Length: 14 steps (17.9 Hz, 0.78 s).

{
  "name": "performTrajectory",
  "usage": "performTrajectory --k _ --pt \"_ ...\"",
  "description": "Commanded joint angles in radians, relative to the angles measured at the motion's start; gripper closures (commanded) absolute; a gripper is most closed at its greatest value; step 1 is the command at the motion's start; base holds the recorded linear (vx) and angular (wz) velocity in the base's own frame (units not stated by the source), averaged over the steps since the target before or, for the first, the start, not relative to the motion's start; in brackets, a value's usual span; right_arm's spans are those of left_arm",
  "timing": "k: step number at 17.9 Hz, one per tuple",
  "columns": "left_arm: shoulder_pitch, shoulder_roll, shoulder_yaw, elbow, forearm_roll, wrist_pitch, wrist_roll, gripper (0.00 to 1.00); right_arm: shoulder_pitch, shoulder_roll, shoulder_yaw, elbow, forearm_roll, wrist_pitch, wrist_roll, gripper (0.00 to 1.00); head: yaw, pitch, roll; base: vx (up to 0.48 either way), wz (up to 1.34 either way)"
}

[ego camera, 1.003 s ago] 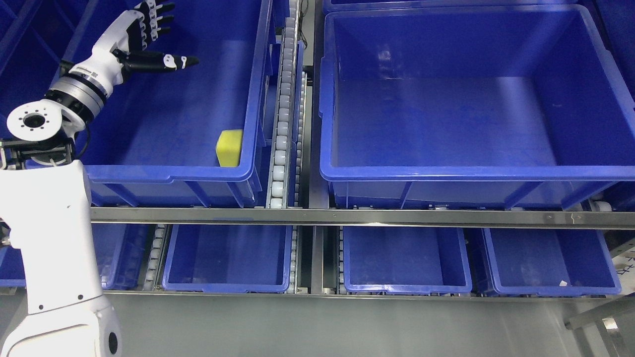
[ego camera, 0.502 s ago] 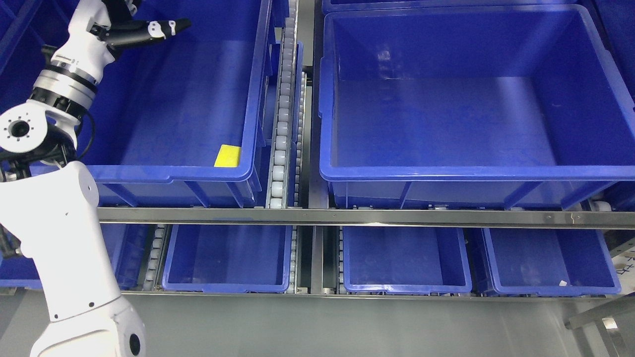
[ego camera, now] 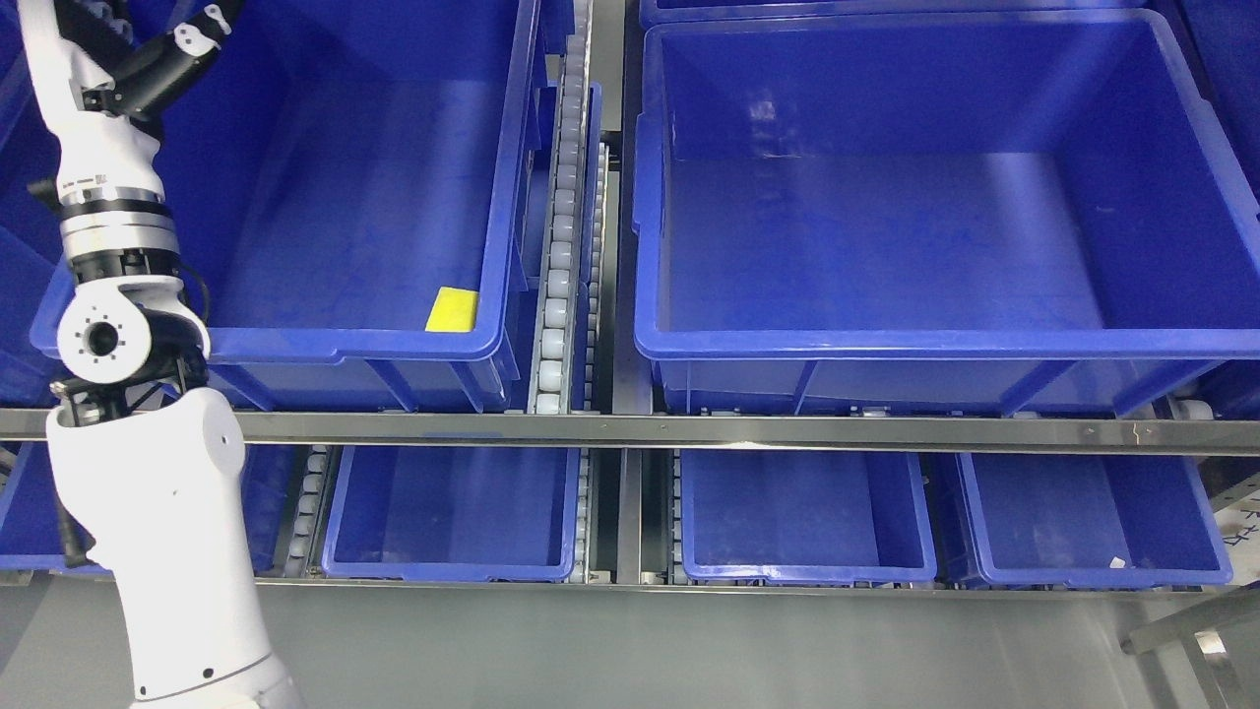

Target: Move yellow foam block to right shelf middle

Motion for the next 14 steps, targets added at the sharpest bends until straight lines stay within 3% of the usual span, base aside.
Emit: performTrajectory --k 1,10,14 --pt "0.043 -0.005 -0.211 -0.045 0.012 0.016 -0.047 0.02 -0.003 -0.017 0.0 -0.017 -0.002 0.001 0.0 0.0 0.0 0.0 0.0 0.0 0.0" --pt "0.048 -0.005 -0.163 -0.06 0.016 0.065 -0.101 0.0 -0.003 -0.017 0.0 -0.017 -0.002 -0.001 0.0 0.0 0.0 0.0 0.0 0.0 0.0" --pt "0.117 -0.005 -0.163 -0.123 0.016 0.069 -0.101 0.0 -0.003 -0.017 0.0 -0.017 -0.002 -0.001 0.0 0.0 0.0 0.0 0.0 0.0 0.0"
